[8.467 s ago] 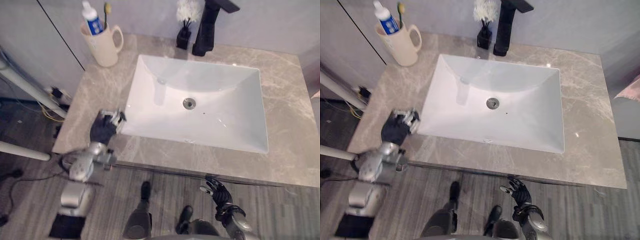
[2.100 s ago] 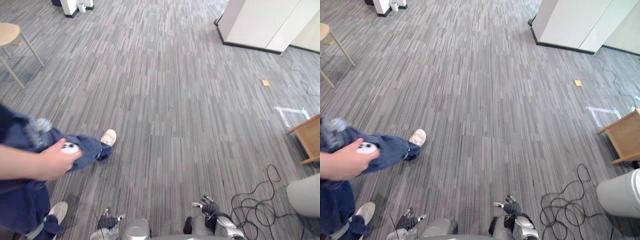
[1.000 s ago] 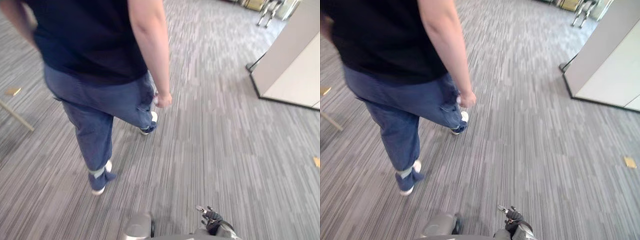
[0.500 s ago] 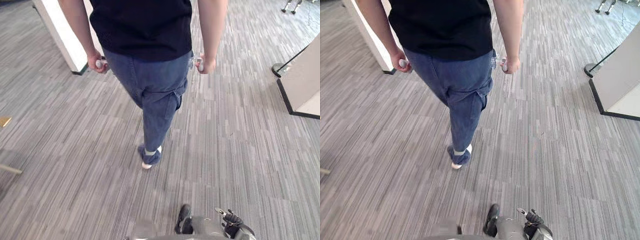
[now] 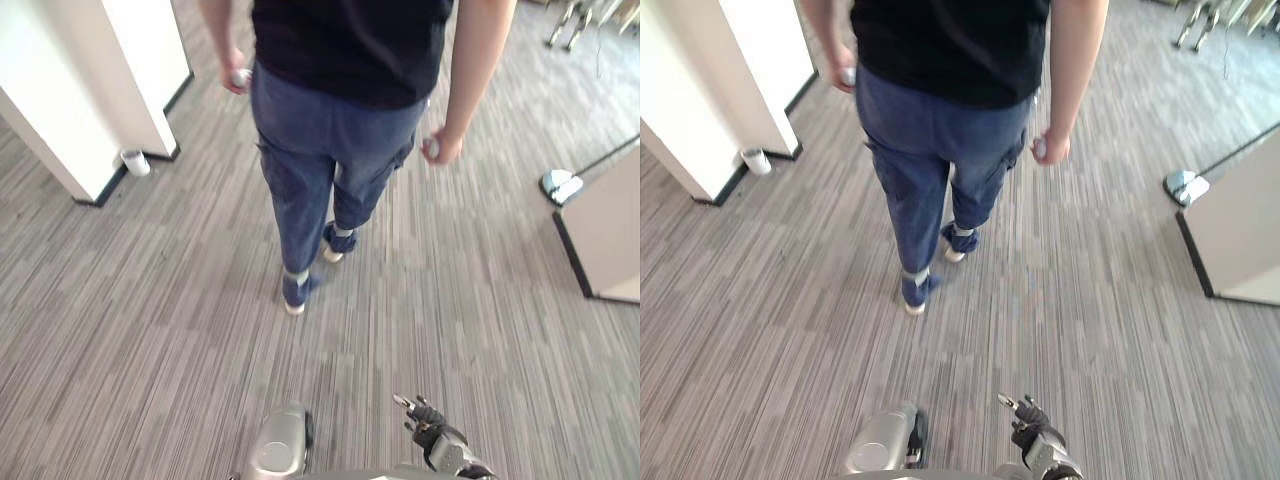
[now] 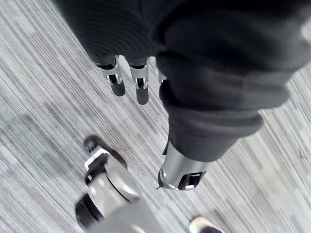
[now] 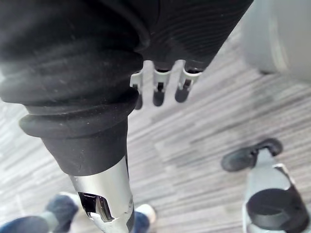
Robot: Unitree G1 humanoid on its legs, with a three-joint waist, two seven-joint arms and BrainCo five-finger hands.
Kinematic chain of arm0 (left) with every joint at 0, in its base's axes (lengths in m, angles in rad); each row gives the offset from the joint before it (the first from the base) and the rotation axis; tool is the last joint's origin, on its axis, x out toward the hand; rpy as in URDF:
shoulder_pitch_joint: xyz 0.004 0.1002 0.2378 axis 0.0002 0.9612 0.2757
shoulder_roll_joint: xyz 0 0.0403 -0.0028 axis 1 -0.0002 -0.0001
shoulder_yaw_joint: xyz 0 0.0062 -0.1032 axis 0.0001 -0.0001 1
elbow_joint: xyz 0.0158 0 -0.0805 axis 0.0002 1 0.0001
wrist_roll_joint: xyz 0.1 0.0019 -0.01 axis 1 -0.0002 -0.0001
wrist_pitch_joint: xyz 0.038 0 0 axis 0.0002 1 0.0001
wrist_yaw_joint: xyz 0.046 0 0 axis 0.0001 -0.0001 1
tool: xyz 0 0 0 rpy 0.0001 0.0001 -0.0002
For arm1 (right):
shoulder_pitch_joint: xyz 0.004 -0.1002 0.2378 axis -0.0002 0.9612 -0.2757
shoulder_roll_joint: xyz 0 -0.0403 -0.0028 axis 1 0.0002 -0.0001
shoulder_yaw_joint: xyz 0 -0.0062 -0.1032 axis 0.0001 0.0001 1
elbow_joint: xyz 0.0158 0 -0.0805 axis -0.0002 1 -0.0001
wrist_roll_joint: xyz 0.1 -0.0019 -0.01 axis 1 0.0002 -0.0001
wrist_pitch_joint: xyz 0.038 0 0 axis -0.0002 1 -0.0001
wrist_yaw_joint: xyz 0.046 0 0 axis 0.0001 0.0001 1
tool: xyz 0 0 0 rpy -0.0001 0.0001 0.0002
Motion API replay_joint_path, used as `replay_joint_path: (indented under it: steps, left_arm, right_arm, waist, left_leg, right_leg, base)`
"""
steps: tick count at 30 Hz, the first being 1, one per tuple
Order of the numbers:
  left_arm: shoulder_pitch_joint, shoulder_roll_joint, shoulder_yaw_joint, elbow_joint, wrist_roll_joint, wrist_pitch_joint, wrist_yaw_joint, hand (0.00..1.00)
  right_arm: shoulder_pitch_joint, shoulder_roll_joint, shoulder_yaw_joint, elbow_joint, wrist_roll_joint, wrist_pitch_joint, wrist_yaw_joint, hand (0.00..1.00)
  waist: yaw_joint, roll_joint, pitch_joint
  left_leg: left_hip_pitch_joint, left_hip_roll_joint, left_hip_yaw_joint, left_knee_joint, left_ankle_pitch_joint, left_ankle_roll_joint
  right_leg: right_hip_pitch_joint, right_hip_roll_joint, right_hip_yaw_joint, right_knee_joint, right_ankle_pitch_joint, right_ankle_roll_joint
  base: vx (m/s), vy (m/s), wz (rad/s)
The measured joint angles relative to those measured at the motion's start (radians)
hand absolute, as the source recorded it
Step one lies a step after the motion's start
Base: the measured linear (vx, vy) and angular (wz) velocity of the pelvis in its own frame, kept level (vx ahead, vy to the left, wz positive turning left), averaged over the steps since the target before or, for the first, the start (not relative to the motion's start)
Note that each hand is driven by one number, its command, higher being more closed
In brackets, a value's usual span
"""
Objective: Organize washtable
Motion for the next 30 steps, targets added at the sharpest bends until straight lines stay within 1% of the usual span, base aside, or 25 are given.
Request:
replay_joint_path:
  steps: [3, 4, 5, 6, 7, 8, 9, 10, 11, 12, 13, 14, 15, 16, 17, 18, 20, 22, 23, 24, 25, 26, 27, 29, 30]
  left_arm:
    - [-0.042, 0.019, -0.007, -0.023, 0.004, 0.009, 0.022, 0.0]
    - [-0.071, 0.023, -0.04, -0.068, 0.003, 0.005, 0.029, 0.0]
    - [-0.08, 0.028, -0.048, -0.081, 0.004, 0.0, 0.033, 0.0]
    - [-0.102, 0.033, -0.071, -0.092, 0.006, -0.015, 0.039, 0.0]
    - [-0.12, 0.041, -0.073, -0.092, 0.007, -0.026, 0.043, 0.0]
    - [-0.12, 0.041, -0.073, -0.092, 0.007, -0.026, 0.046, 0.0]
    - [-0.1, 0.044, -0.076, -0.091, 0.008, -0.031, 0.051, 0.0]
    - [-0.089, 0.048, -0.079, -0.086, 0.008, -0.034, 0.054, 0.0]
    - [-0.078, 0.049, -0.082, -0.07, 0.011, -0.036, 0.059, 0.0]
    - [-0.077, 0.022, -0.072, -0.034, 0.011, -0.033, 0.061, 0.0]
    - [-0.068, -0.011, -0.059, -0.003, 0.01, -0.027, 0.061, 0.0]
    - [-0.055, -0.022, -0.052, 0.02, 0.01, -0.022, 0.061, 0.0]
    - [-0.044, -0.037, -0.036, 0.049, 0.01, -0.011, 0.058, 0.0]
    - [-0.041, -0.039, 0.004, 0.046, 0.009, -0.007, 0.053, 0.0]
    - [-0.039, -0.031, 0.014, 0.045, 0.01, -0.007, 0.051, 0.0]
    - [-0.022, -0.021, 0.014, 0.024, 0.009, -0.008, 0.044, 0.0]
    - [-0.006, -0.009, 0.014, -0.009, 0.001, -0.01, 0.039, 0.0]
    - [-0.001, -0.02, 0.017, -0.041, -0.032, -0.014, 0.039, 0.0]
    - [0.004, -0.029, 0.016, -0.042, -0.034, -0.014, 0.039, 0.0]
    - [0.022, -0.043, 0.013, -0.038, -0.034, -0.014, 0.039, 0.0]
    - [0.023, -0.048, 0.012, -0.026, -0.035, -0.012, 0.04, 0.0]
    - [0.029, -0.036, 0.021, -0.024, -0.036, -0.015, 0.039, 0.0]
    - [0.029, -0.026, 0.034, -0.023, -0.035, -0.015, 0.038, 0.0]
    - [0.031, -0.016, 0.044, -0.001, -0.034, -0.012, 0.043, 0.0]
    - [0.03, -0.008, 0.046, 0.008, -0.034, -0.009, 0.043, 0.0]
  right_arm:
    - [0.02, -0.009, -0.023, -0.063, -0.026, -0.024, 0.002, 0.0]
    - [0.029, -0.021, -0.054, -0.069, -0.027, -0.035, -0.003, 0.0]
    - [0.032, -0.027, -0.065, -0.063, -0.027, -0.034, -0.005, 0.0]
    - [0.04, -0.034, -0.069, -0.056, -0.027, -0.027, -0.006, 0.0]
    - [0.051, -0.035, -0.071, -0.04, -0.03, -0.014, -0.005, 0.0]
    - [0.052, -0.041, -0.073, -0.027, -0.029, -0.01, -0.004, 0.0]
    - [0.045, -0.045, -0.08, -0.026, -0.018, 0.0, -0.002, 0.0]
    - [0.045, -0.041, -0.079, -0.021, -0.021, 0.0, -0.004, 0.0]
    - [0.054, -0.037, -0.079, -0.019, -0.025, 0.003, -0.004, 0.0]
    - [0.065, -0.052, -0.101, -0.021, -0.019, 0.007, 0.002, 0.0]
    - [0.059, -0.087, -0.096, -0.029, -0.02, 0.008, 0.0, 0.0]
    - [0.056, -0.093, -0.085, -0.034, -0.021, 0.011, -0.001, 0.0]
    - [0.056, -0.091, -0.061, -0.041, -0.018, 0.006, -0.005, 0.0]
    - [0.027, -0.077, -0.061, -0.026, -0.015, 0.007, -0.012, 0.0]
    - [0.017, -0.066, -0.059, -0.016, -0.013, 0.01, -0.02, 0.0]
    - [0.011, -0.039, -0.041, -0.014, -0.006, 0.012, -0.025, 0.0]
    - [-0.012, -0.016, 0.014, -0.013, 0.01, 0.009, -0.024, 0.0]
    - [-0.046, -0.004, 0.059, -0.015, 0.015, 0.004, -0.022, 0.0]
    - [-0.049, -0.007, 0.058, -0.015, 0.015, 0.001, -0.023, 0.0]
    - [-0.048, -0.008, 0.057, -0.013, 0.015, -0.003, -0.024, 0.0]
    - [-0.046, 0.001, 0.058, -0.012, 0.015, -0.002, -0.024, 0.0]
    - [-0.045, 0.017, 0.057, -0.013, 0.014, 0.0, -0.023, 0.0]
    - [-0.045, 0.021, 0.041, -0.013, 0.011, 0.0, -0.023, 0.0]
    - [-0.026, 0.023, 0.024, -0.014, 0.005, -0.001, -0.023, 0.0]
    - [-0.019, 0.024, 0.005, -0.014, 0.005, -0.001, -0.022, 0.0]
  waist:
    - [-0.041, -0.002, 0.0]
    - [-0.061, 0.002, 0.002]
    - [-0.07, 0.004, 0.004]
    - [-0.07, -0.003, 0.004]
    - [-0.069, -0.02, 0.005]
    - [-0.07, -0.017, 0.003]
    - [-0.082, -0.005, -0.009]
    - [-0.089, -0.007, -0.013]
    - [-0.096, -0.007, -0.021]
    - [-0.102, 0.042, -0.036]
    - [-0.089, 0.09, -0.051]
    - [-0.082, 0.113, -0.05]
    - [-0.064, 0.127, -0.042]
    - [-0.053, 0.099, -0.016]
    - [-0.041, 0.078, -0.006]
    - [-0.021, 0.033, 0.009]
    - [0.01, -0.01, 0.014]
    - [0.045, -0.019, 0.021]
    - [0.049, -0.006, 0.019]
    - [0.068, 0.026, 0.007]
    - [0.076, 0.014, 0.005]
    - [0.074, -0.017, -0.006]
    - [0.069, -0.035, -0.009]
    - [0.046, -0.053, -0.008]
    - [0.039, -0.053, -0.005]
  left_leg:
    - [0.137, -0.009, -0.064, -0.128, -0.021, -0.016]
    - [0.193, -0.012, -0.102, -0.172, -0.035, -0.026]
    - [0.219, -0.012, -0.12, -0.188, -0.039, -0.023]
    - [0.278, -0.019, -0.145, -0.239, -0.053, -0.026]
    - [0.345, -0.033, -0.157, -0.287, -0.074, -0.05]
    - [0.379, -0.028, -0.158, -0.298, -0.09, -0.071]
    - [0.42, -0.003, -0.161, -0.271, -0.115, -0.116]
    - [0.419, 0.003, -0.166, -0.208, -0.121, -0.126]
    - [0.39, 0.01, -0.185, -0.068, -0.127, -0.142]
    - [0.308, 0.042, -0.194, 0.174, -0.082, -0.22]
    - [0.22, 0.096, -0.169, 0.392, 0.122, -0.31]
    - [0.18, 0.123, -0.136, 0.471, 0.307, -0.322]
    - [0.077, 0.197, -0.07, 0.661, 0.323, -0.263]
    - [-0.028, 0.229, -0.014, 0.799, 0.212, -0.173]
    - [-0.074, 0.222, 0.0, 0.826, 0.173, -0.162]
    - [-0.17, 0.197, 0.003, 0.806, 0.107, -0.16]
    - [-0.309, 0.158, -0.001, 0.597, 0.052, -0.164]
    - [-0.375, 0.111, -0.026, 0.013, 0.109, -0.198]
    - [-0.371, 0.112, -0.038, -0.14, 0.149, -0.21]
    - [-0.375, 0.115, -0.057, -0.226, 0.254, -0.225]
    - [-0.373, 0.103, -0.059, -0.195, 0.329, -0.21]
    - [-0.374, 0.063, -0.077, -0.157, 0.367, -0.164]
    - [-0.372, 0.031, -0.085, -0.09, 0.346, -0.114]
    - [-0.345, -0.01, -0.065, 0.039, 0.226, -0.047]
    - [-0.304, -0.019, -0.053, 0.095, 0.147, -0.027]
  right_leg:
    - [-0.17, 0.022, -0.145, -0.146, -0.133, -0.036]
    - [-0.24, 0.035, -0.213, -0.374, -0.157, -0.029]
    - [-0.252, 0.043, -0.244, -0.515, -0.14, -0.021]
    - [-0.26, 0.06, -0.3, -0.825, -0.062, 0.024]
    - [-0.3, 0.054, -0.334, -0.972, -0.028, 0.057]
    - [-0.331, 0.056, -0.335, -0.974, -0.034, 0.046]
    - [-0.362, 0.095, -0.336, -0.946, -0.06, -0.016]
    - [-0.361, 0.121, -0.326, -0.935, -0.059, -0.061]
    - [-0.333, 0.167, -0.318, -0.934, -0.052, -0.146]
    - [-0.32, 0.217, -0.282, -0.917, 0.057, -0.268]
    - [-0.284, 0.253, -0.283, -0.882, 0.036, -0.242]
    - [-0.248, 0.287, -0.268, -0.899, 0.01, -0.237]
    - [-0.169, 0.343, -0.224, -0.961, -0.013, -0.223]
    - [-0.076, 0.354, -0.187, -0.995, -0.048, -0.21]
    - [-0.027, 0.351, -0.169, -1.015, -0.064, -0.202]
    - [0.072, 0.341, -0.134, -1.065, -0.079, -0.179]
    - [0.182, 0.319, -0.096, -1.133, -0.104, -0.14]
    - [0.291, 0.292, -0.065, -1.198, -0.151, -0.065]
    - [0.32, 0.295, -0.051, -1.211, -0.16, -0.051]
    - [0.384, 0.29, -0.02, -1.226, -0.195, -0.026]
    - [0.407, 0.275, -0.005, -1.224, -0.204, -0.02]
    - [0.392, 0.23, -0.002, -1.159, -0.202, -0.024]
    - [0.34, 0.17, 0.01, -1.003, -0.195, -0.012]
    - [0.272, 0.092, 0.045, -0.695, -0.126, 0.046]
    - [0.185, 0.047, 0.072, -0.419, -0.029, 0.047]
  base:
    - [0.64, 0.067, 0.56]
    - [0.58, -0.042, 0.9]
    - [0.73, -0.082, 1.04]
    - [0.79, -0.142, 0.74]
    - [0.69, -0.145, 0.58]
    - [0.75, -0.175, 0.4]
    - [0.65, -0.157, 0.24]
    - [0.87, -0.253, 0.33]
    - [0.73, -0.234, 0.4]
    - [0.87, -0.264, 0.17]
    - [0.84, -0.173, -0.18]
    - [1.0, -0.164, -0.69]
    - [0.98, -0.118, -0.74]
    - [0.8, -0.099, -0.61]
    - [0.78, -0.104, -0.48]
    - [0.78, -0.096, -0.55]
    - [0.79, -0.055, -0.65]
    - [0.88, 0.075, -0.68]
    - [1.03, 0.222, -0.79]
    - [0.73, 0.196, -0.7]
    - [1.08, 0.306, -0.58]
    - [0.88, 0.294, -0.24]
    - [0.86, 0.315, -0.05]
    - [0.79, 0.296, 0.14]
    - [0.72, 0.257, 0.14]
